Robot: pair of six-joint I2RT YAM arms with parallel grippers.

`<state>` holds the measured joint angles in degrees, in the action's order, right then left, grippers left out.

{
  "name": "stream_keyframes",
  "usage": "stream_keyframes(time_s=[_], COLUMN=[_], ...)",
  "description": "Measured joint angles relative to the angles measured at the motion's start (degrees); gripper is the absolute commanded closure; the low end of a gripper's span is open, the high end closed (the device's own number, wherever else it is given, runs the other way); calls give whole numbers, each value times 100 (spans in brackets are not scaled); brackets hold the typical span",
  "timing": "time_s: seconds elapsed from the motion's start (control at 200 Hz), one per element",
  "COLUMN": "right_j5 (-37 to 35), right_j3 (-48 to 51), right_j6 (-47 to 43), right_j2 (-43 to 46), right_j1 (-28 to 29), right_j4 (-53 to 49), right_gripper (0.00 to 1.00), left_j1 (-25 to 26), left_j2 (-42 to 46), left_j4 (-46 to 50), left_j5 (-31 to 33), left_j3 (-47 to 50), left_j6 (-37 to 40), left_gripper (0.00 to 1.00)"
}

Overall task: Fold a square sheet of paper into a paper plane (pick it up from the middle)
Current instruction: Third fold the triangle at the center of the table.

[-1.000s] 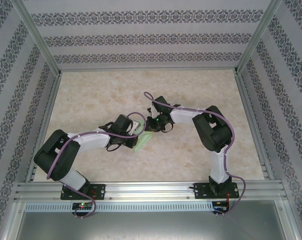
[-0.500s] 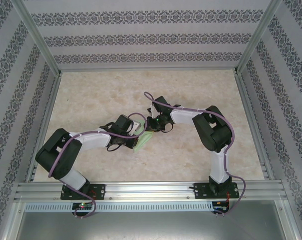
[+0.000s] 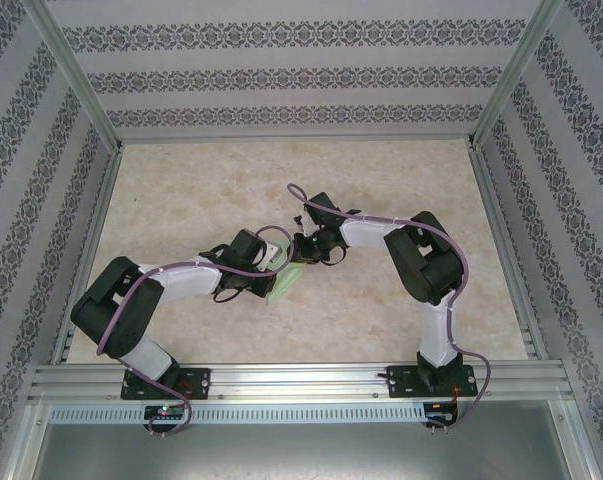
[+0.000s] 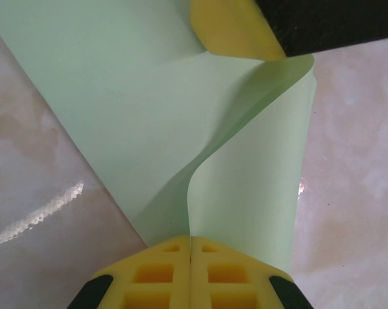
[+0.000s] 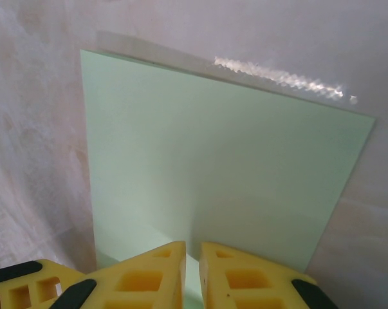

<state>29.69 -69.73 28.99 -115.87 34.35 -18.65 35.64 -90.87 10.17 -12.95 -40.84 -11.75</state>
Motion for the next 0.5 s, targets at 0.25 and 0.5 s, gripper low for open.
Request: stream_keyframes(time_s=[0.25,0.5], right_j5=[2,2], right_j3=[0,0], right_j6=[0,0], right_j2=[0,0], right_j1=[0,0], right_j4=[7,7], right_gripper=[85,85], left_j1=[0,0], left_j2=[-55,-55], left_j4=[2,2], left_j5=[28,118], left_j3=[-81,-81], left_j6=[101,103], left_gripper=[99,99])
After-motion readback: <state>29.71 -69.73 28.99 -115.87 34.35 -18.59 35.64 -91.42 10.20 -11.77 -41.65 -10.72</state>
